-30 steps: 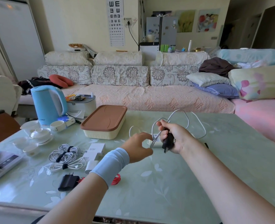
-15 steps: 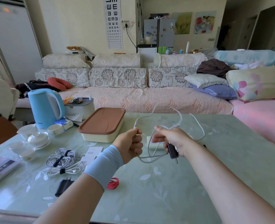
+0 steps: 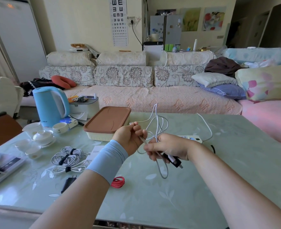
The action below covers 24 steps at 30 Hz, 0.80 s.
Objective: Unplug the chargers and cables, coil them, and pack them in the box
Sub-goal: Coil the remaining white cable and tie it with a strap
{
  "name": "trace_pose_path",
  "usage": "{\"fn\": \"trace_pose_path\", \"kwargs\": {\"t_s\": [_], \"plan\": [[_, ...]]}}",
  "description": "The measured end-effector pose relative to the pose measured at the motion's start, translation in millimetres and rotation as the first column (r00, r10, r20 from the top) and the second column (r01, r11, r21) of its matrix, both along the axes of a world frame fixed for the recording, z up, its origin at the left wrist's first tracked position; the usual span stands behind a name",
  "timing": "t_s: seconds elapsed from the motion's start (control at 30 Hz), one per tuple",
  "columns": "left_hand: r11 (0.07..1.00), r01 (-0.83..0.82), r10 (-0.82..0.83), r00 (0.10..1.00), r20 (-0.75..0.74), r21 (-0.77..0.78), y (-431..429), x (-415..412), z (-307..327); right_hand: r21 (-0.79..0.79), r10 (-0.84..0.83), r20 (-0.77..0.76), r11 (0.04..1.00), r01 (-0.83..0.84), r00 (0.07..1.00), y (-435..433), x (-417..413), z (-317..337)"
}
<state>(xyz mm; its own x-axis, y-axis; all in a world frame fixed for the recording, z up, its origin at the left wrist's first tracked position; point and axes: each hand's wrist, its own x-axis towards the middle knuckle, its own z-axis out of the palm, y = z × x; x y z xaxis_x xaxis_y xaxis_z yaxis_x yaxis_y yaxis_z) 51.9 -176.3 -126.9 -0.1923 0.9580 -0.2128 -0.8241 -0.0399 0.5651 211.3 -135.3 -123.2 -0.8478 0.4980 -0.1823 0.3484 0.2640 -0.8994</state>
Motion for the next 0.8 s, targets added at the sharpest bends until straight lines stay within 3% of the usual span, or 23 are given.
{"fn": "trace_pose_path", "kwargs": {"t_s": [0.13,0.2,0.23,0.27,0.3,0.37,0.4,0.43,0.5,0.53,0.6,0.7,0.77,0.8], "plan": [[0.998,-0.048,0.037,0.969,-0.243,-0.037,-3.3,-4.5,4.7,0.006,0.042,0.084,0.999,-0.043,0.996,6.8,1.9,-5.9],[0.992,-0.093,0.042,0.875,-0.482,-0.083,-7.2,-6.2,6.4,0.044,0.027,0.103,0.999,-0.032,0.994,7.8,1.8,-8.6],[0.984,-0.136,0.034,0.779,-0.626,-0.116,-8.7,-8.5,7.1,0.025,0.019,0.085,0.999,-0.022,0.996,8.2,2.3,-10.0],[0.968,-0.193,-0.008,0.607,-0.795,-0.158,-10.9,-12.4,7.5,-0.016,0.010,0.061,1.000,-0.009,0.998,9.3,3.1,-11.4],[0.945,-0.254,-0.110,0.352,-0.930,-0.208,-13.4,-17.6,8.2,-0.059,0.002,0.041,0.998,0.000,0.999,9.8,4.6,-12.2],[0.872,-0.417,-0.355,-0.175,-0.918,-0.257,-19.8,-27.5,9.4,-0.121,-0.010,0.027,0.993,0.014,1.000,12.5,7.2,-14.4],[0.842,-0.492,-0.412,-0.325,-0.851,-0.220,-22.1,-30.2,9.1,-0.139,-0.011,0.037,0.990,0.016,0.999,13.2,7.9,-14.9],[0.834,-0.531,-0.405,-0.411,-0.816,-0.147,-23.0,-30.8,8.6,-0.148,-0.004,0.061,0.989,0.013,0.998,13.6,8.1,-15.0],[0.874,-0.481,-0.220,-0.509,-0.832,0.063,-24.3,-27.2,8.6,-0.147,0.025,0.109,0.989,-0.009,0.994,11.7,6.9,-13.7],[0.912,-0.377,-0.046,-0.492,-0.869,0.165,-24.8,-23.9,9.1,-0.146,0.038,0.114,0.989,-0.022,0.993,9.9,6.1,-12.2],[0.971,-0.080,0.191,-0.315,-0.930,0.227,-26.8,-15.7,10.0,-0.155,0.048,0.080,0.987,-0.036,0.996,7.8,4.3,-9.5],[0.969,0.247,0.034,-0.145,-0.989,-0.003,-26.9,-4.6,2.3,-0.160,0.053,0.009,0.986,-0.051,0.999,9.4,3.6,-7.5],[0.941,0.330,-0.088,0.033,-0.996,-0.072,-25.1,-2.7,-0.4,-0.174,0.024,-0.052,0.984,-0.032,0.998,13.8,5.7,-7.0],[0.940,0.330,-0.113,0.077,-0.991,-0.081,-24.0,-4.0,-0.8,-0.188,-0.014,-0.094,0.982,-0.004,0.996,16.8,8.0,-6.5]]}}
